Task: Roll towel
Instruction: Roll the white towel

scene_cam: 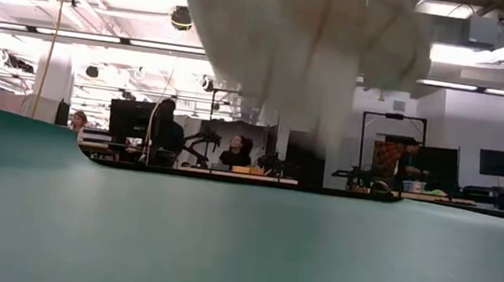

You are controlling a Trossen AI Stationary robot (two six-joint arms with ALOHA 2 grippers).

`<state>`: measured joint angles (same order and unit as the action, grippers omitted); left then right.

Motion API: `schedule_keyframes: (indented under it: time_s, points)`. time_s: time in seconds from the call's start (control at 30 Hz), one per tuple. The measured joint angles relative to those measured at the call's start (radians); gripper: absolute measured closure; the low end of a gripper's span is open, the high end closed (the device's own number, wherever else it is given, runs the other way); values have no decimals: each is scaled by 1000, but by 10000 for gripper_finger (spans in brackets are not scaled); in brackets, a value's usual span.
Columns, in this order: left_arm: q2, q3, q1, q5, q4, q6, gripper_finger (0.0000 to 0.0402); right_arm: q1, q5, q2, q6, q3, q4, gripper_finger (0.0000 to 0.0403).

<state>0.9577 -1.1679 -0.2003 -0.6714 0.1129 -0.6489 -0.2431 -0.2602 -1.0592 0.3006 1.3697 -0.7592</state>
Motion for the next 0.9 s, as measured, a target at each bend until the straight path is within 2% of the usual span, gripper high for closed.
schedule_keyframes:
  time_s: [0.07,0.1,0.2,0.3,0.33,0.4,0.5,0.67,0.8,0.9]
  points:
    - [-27,0,5,56,7,-27,402,20,60,9,50,0,-27,395]
    - [-46,-1,6,96,-45,-30,401,26,105,12,79,0,-45,395]
    - [-95,-2,6,320,-368,5,401,37,259,0,149,0,-142,395]
    - [-107,1,0,590,-811,-32,401,28,311,-43,188,0,-265,395]
    - [-105,17,-5,657,-920,-64,401,20,312,-64,201,0,-306,395]
    - [-104,71,-13,735,-1036,-124,401,11,313,-111,208,-1,-346,395]
    - [-132,173,-13,746,-1045,-173,401,11,321,-181,185,-1,-362,394]
    - [-140,334,-13,695,-919,-239,401,1,346,-300,69,-1,-352,382]
    - [-140,423,-12,638,-793,-247,401,-18,417,-375,21,-1,-357,356]
    - [-139,441,-12,636,-748,-227,401,-31,497,-403,-28,-1,-349,339]
